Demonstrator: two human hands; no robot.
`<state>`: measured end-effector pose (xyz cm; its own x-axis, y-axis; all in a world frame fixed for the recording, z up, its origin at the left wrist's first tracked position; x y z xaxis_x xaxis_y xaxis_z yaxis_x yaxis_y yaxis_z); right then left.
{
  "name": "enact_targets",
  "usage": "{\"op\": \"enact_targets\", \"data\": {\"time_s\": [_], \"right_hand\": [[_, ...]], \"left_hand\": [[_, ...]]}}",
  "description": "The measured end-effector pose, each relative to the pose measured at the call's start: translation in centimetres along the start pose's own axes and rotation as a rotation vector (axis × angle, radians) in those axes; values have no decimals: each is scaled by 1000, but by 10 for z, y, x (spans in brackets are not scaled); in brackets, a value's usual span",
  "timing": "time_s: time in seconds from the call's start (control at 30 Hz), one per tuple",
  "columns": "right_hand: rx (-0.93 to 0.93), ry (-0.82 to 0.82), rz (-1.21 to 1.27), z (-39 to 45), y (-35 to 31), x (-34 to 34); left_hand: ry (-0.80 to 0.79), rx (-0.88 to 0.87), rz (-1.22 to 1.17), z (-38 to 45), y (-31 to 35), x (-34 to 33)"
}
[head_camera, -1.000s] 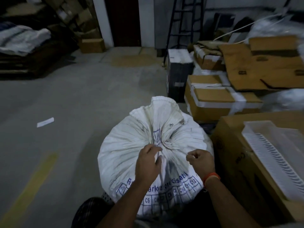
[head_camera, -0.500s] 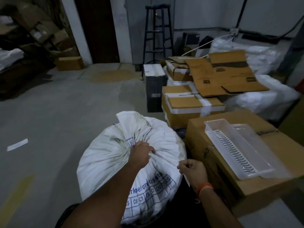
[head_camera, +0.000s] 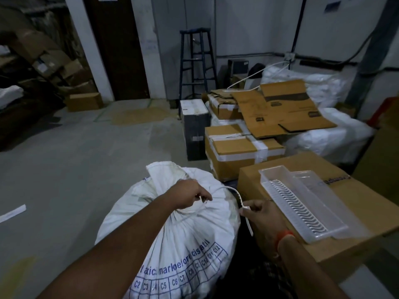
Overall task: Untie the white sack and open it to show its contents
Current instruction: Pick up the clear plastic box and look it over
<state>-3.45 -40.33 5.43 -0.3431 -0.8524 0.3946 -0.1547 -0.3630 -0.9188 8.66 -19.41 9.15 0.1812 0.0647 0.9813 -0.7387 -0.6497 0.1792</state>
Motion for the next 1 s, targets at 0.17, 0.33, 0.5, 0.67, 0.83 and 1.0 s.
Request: {"op": "enact_targets", "data": {"time_s": [0.17, 0.33, 0.5, 0.67, 0.83, 1.0], "right_hand": [[32, 18, -82, 3, -22, 36], [50, 30, -158, 3, -34, 83], [86, 130, -254, 13, -35, 141], [59, 223, -389, 31, -18, 187], [-20, 217, -599, 53, 8, 202], [-24, 208, -737, 69, 23, 197]], "left_hand": [[205, -93, 47, 16, 28, 42], [324, -144, 7, 36, 60, 62], [462, -183, -42, 69, 103, 75], [480, -106, -143, 118, 140, 67], [412, 9, -205, 162, 163, 34], [264, 67, -164, 189, 180, 7]]}}
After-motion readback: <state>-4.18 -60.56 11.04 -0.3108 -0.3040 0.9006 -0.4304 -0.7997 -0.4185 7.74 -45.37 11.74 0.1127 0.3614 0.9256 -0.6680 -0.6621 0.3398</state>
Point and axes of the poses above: each hand's wrist, its own z-axis towards the middle knuckle, its own x-axis out of the back of the hand, y = z × x, the point moved 9 cm from there along z, towards the middle knuckle, and after that the axes turned 2 degrees about z, right-handed, at the moved point
